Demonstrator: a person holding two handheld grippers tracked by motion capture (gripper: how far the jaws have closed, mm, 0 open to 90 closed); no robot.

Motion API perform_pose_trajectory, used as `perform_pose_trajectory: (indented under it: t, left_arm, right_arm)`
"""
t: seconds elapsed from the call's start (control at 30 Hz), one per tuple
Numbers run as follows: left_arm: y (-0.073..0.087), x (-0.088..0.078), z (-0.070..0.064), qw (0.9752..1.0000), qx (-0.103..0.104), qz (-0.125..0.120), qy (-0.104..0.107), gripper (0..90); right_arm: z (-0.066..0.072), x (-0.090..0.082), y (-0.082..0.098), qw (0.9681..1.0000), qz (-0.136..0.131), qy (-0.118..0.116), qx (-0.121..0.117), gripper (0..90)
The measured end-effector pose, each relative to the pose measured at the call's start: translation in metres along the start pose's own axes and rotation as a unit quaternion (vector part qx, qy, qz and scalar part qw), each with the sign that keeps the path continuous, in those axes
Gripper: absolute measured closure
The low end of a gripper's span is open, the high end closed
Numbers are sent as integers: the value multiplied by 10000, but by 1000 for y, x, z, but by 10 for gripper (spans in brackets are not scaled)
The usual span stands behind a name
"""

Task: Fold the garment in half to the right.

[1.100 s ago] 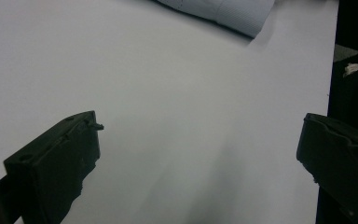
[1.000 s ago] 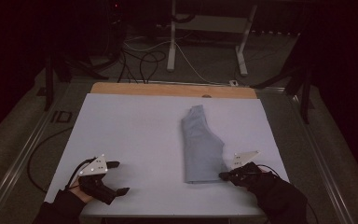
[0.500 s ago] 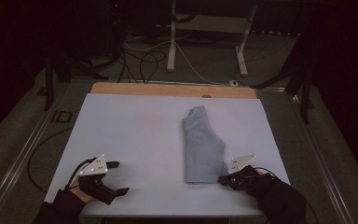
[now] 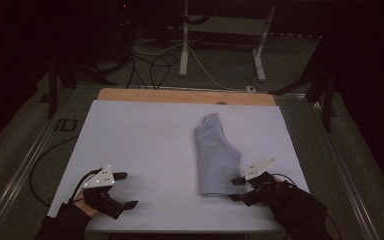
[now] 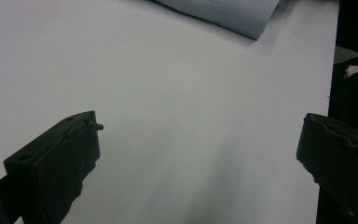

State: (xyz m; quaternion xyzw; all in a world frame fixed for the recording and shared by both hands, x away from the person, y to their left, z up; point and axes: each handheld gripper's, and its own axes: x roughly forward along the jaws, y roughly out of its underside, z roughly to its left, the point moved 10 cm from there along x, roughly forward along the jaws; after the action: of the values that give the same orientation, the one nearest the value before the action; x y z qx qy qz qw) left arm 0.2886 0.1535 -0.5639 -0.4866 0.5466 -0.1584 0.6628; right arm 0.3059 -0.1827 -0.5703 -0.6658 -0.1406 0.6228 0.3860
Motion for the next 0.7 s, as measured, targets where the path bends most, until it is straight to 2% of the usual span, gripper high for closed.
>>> perform_pose_trajectory:
  t: [0.2,0.27,0.33,0.4,0.47,0.53,0.7]
  left_arm:
    - [-1,-1,0,10000,4,-14,-4,5]
    - [-1,-1,0,10000,-7,-24,-10,5]
    - [-1,-1,0,10000,-12,-33,-14,5]
    - [-1,-1,0,10000,9,-40,-1,5]
    - [-1,-2,0,10000,-6,-69,-7,5]
    - [-2,-3,0,10000,11,-87,-2,5]
    - [-2,-5,2,9999,-23,-101,-38,5]
  right_arm:
    - [-12,-6,-29,9989,-372,124,242,133]
    - [-17,-5,-36,9981,-480,285,270,129]
    - [-21,-3,-43,9967,-645,332,354,101]
    - [-24,-3,-50,9947,-862,332,444,98]
    - [-29,-6,-55,9924,-1035,490,460,94]
    - [-32,-8,-57,9912,-1110,522,504,91]
    - [-35,-13,-54,9910,-1035,652,545,89]
